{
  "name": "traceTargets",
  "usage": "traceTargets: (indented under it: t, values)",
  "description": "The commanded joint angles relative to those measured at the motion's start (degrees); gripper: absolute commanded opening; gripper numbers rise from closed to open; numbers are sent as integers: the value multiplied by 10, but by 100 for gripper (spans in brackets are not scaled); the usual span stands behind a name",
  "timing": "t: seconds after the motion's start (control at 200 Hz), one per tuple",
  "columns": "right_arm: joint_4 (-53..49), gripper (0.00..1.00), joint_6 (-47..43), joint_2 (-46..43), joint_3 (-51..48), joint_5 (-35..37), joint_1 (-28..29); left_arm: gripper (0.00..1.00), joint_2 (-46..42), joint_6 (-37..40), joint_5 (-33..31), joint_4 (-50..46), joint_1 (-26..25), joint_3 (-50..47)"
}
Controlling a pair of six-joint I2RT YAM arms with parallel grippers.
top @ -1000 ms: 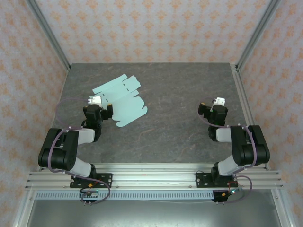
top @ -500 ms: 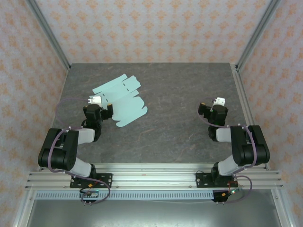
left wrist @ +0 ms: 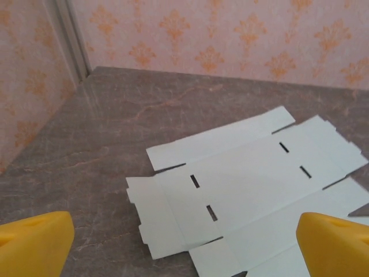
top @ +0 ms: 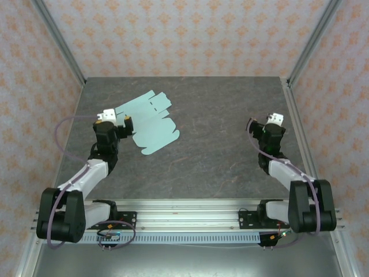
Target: Fold the paper box
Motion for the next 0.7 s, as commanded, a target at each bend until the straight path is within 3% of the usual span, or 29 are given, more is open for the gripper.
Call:
traceTargets:
  t: [0.0,0.195,0.5,0.696]
  values:
    - [-113,99,40,-35,33,14,3,100,-17,-47,-36,-96,-4,44]
    - [-225,99,76,-34,88,5,12,100,17,-103,-39,-170,-4,141]
    - [-371,99,90,4,174,21,58,100,193,-194,-67,-351,49,364]
    - [-429,99,101,8,213,-4,68,100,303,-251,21,-435,103,454]
